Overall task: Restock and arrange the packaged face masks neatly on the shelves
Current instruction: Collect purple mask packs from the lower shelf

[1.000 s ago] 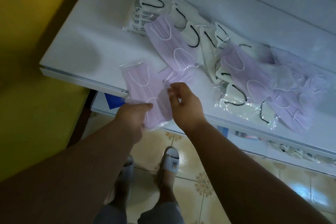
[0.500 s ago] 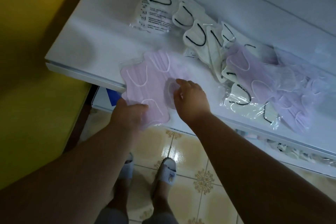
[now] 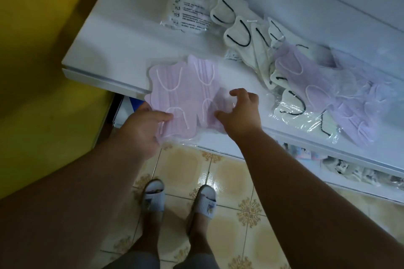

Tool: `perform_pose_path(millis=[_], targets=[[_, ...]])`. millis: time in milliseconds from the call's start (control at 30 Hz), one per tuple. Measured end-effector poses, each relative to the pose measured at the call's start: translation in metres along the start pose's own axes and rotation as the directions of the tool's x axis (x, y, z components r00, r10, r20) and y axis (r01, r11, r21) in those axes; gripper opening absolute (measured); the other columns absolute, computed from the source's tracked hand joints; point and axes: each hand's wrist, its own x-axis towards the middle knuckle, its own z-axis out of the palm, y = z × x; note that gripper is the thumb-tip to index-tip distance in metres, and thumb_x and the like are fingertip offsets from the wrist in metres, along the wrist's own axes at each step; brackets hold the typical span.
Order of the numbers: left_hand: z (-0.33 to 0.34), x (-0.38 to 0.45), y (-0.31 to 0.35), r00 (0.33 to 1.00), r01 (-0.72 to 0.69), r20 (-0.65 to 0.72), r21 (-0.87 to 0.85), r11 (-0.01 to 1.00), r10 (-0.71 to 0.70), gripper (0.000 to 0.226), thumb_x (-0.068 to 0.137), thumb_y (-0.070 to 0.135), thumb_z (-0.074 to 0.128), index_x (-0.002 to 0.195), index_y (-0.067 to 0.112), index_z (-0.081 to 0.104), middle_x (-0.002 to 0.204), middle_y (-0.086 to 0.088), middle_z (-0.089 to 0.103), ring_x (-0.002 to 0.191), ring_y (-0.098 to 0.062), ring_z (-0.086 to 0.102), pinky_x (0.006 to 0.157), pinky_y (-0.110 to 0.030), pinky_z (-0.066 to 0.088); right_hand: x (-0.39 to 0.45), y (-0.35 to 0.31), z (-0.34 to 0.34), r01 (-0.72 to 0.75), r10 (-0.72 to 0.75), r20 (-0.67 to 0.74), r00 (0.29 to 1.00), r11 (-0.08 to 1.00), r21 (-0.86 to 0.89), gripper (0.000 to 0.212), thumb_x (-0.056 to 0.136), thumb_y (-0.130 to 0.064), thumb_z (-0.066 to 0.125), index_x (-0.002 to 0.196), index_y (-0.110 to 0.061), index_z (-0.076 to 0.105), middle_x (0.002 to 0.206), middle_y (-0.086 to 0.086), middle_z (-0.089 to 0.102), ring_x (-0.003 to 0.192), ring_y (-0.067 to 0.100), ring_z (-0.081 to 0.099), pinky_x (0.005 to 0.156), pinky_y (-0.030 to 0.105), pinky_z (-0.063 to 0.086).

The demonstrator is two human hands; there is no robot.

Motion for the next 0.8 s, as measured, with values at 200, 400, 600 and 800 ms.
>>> perform_pose_path(millis=[200,400,600,800], targets=[[0.011,-0.013,-0.009,0.999,0.044,0.037,-0.174,0.984,-0.039,0.045,0.091,-0.007,0.059,0.132,0.011,0.061,0.123,-0.011,0.069,0.092,-0.025,0.069,0.052,-0.03,0.059,-0.011,0.0,0.009,-0.111,0.11,0.012,0.994,0.987,0.112,0.07,0.079,-0.022,0.079,0.14,-0.02,0.044,0.126,0.003,0.056,0.096,0.02,0.058,0.085,0.028,0.046],[0.017,-0.022,-0.018,0.997,0.074,-0.002,-0.185,0.98,-0.076,0.042,0.092,-0.004,0.06,0.133,0.007,0.061,0.127,-0.011,0.067,0.093,-0.024,0.068,0.066,-0.033,0.06,-0.011,0.0,0.01,-0.19,0.178,0.068,0.982,0.935,0.3,0.014,0.079,-0.007,0.066,0.076,-0.005,0.053,0.065,0.005,0.042,0.063,0.022,0.039,0.055,0.028,0.032],[0.016,-0.022,-0.025,0.996,0.087,0.024,-0.188,0.978,-0.084,0.037,0.093,-0.003,0.061,0.127,0.01,0.063,0.121,-0.008,0.069,0.105,-0.027,0.068,0.092,-0.042,0.055,-0.026,0.016,-0.003,-0.378,0.358,0.22,0.907,0.464,0.801,0.012,0.088,-0.005,0.062,0.085,-0.011,0.052,0.07,0.008,0.041,0.062,0.021,0.038,0.056,0.03,0.039],[0.038,-0.024,-0.04,0.988,0.115,0.105,-0.008,0.993,-0.113,0.031,0.093,-0.002,0.061,0.122,0.008,0.065,0.119,-0.011,0.071,0.111,-0.029,0.066,0.093,-0.04,0.053,-0.039,0.034,-0.005,-0.373,0.212,0.311,0.927,0.624,0.687,0.03,0.073,-0.013,0.069,0.103,-0.012,0.066,0.098,0.011,0.074,0.082,0.031,0.067,0.073,0.04,0.057]])
